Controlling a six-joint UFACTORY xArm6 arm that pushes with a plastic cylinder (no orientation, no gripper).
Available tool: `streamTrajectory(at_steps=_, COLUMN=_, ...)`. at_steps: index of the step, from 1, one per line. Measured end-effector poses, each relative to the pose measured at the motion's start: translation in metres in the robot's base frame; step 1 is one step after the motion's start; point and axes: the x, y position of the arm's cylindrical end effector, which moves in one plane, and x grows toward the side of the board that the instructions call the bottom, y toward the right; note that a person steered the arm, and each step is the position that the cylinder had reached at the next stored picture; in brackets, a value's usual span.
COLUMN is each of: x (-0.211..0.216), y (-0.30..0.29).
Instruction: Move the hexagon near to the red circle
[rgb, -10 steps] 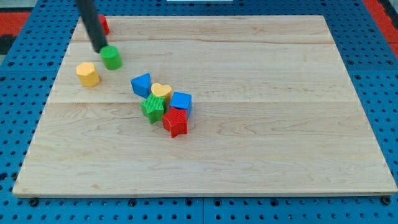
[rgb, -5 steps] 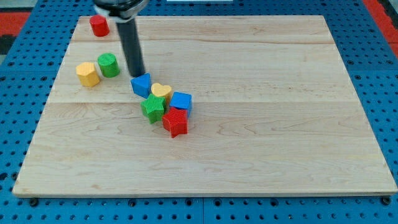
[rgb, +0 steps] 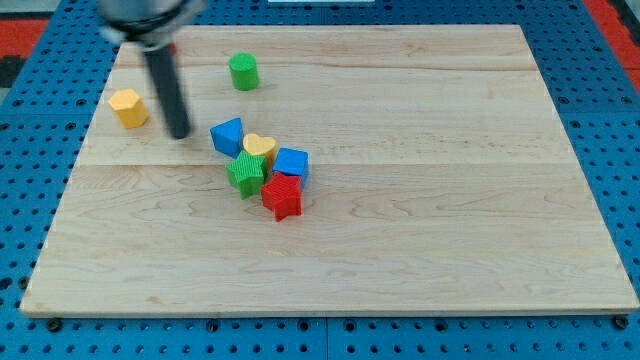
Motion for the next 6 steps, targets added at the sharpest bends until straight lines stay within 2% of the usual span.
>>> streamTrajectory(at_steps=1, x=-0.023, y=-0.074)
streamTrajectory(at_steps=2, x=-0.051, y=-0.045)
streamTrajectory(at_steps=3, x=-0.025, y=-0.060)
streamTrajectory(at_steps=4, x=-0.002, y=-0.049)
streamTrajectory(at_steps=5, x=-0.024, y=-0.004)
streamTrajectory(at_steps=6, x=-0.057, y=0.006)
